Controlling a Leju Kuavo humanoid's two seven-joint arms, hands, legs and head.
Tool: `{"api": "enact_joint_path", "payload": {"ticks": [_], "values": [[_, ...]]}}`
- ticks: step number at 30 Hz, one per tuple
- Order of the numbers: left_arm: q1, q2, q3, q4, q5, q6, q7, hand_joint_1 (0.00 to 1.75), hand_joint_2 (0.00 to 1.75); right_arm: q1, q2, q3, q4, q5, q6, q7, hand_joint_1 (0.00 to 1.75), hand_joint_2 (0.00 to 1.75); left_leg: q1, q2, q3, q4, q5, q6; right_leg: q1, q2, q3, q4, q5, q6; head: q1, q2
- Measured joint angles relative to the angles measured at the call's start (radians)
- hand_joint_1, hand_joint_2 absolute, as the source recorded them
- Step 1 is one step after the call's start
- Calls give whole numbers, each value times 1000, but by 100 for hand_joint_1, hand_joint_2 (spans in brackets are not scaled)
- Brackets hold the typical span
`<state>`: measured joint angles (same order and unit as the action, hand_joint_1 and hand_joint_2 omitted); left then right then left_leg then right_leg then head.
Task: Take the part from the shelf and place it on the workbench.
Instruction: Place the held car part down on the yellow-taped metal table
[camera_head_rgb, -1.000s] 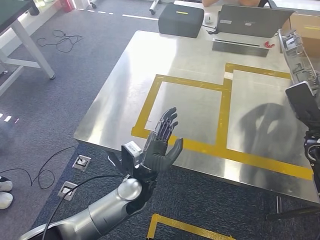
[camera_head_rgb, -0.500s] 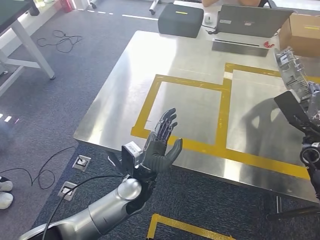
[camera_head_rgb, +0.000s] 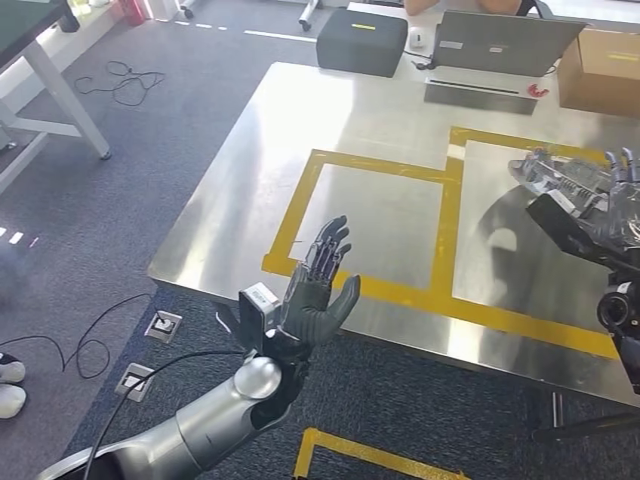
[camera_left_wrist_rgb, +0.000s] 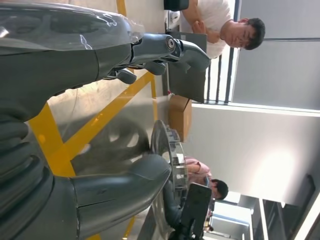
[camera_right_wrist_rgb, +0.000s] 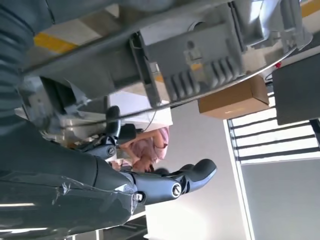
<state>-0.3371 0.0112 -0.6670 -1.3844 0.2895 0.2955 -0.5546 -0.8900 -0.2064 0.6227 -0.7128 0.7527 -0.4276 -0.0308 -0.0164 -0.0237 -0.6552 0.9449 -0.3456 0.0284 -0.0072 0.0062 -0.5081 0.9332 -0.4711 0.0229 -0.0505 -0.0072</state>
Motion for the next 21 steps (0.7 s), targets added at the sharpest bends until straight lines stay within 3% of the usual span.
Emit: {"api": "enact_joint_path", "payload": {"ticks": [21], "values": [[0, 0, 1, 0, -2, 5, 0, 0, 175, -7, 0, 9, 46, -87, 83, -32, 0, 0, 0, 0, 5, 0, 0, 0, 0, 0, 5, 0, 0, 0, 0, 0]]}}
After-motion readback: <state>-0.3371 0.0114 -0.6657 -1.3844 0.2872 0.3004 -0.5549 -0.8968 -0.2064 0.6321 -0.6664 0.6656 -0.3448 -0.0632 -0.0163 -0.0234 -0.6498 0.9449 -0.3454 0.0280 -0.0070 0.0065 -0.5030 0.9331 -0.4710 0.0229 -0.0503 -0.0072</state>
